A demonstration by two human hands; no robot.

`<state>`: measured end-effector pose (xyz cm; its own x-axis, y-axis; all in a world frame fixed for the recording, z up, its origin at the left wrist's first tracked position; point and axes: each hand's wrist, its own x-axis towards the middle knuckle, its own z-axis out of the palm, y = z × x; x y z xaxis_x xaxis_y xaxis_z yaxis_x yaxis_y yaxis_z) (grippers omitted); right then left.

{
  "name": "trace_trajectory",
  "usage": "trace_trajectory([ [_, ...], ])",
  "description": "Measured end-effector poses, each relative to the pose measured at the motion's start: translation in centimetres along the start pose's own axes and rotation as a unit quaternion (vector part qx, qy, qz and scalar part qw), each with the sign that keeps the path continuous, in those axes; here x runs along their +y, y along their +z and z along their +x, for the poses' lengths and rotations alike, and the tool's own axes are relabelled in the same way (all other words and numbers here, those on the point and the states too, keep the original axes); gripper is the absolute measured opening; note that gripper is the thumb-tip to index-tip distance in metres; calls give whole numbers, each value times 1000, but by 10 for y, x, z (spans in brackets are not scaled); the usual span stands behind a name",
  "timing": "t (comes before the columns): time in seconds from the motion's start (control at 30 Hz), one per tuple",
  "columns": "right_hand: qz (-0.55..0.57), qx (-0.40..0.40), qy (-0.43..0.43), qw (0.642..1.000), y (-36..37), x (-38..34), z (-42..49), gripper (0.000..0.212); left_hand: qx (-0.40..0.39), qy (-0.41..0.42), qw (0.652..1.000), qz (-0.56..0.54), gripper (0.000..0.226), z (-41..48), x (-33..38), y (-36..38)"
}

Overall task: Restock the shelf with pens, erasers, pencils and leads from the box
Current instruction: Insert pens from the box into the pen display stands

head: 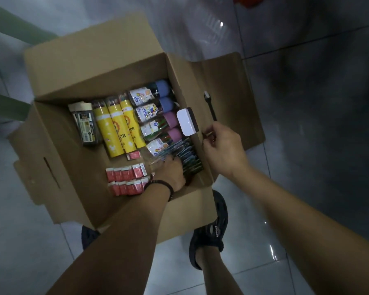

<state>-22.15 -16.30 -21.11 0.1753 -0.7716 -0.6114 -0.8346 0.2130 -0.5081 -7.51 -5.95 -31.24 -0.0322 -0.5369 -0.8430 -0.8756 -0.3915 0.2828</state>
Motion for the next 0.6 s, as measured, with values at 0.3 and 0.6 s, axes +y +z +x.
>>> trace_trajectory([
  [0.3, 4, -27, 24, 999, 3, 6, -1, 13, -35, 39, 994, 94, 28, 4, 1, -1],
  [0.6, -15, -11, 28, 999, -13, -3, -20, 11, -55, 24, 921, -385, 9, -35, -19, -38],
])
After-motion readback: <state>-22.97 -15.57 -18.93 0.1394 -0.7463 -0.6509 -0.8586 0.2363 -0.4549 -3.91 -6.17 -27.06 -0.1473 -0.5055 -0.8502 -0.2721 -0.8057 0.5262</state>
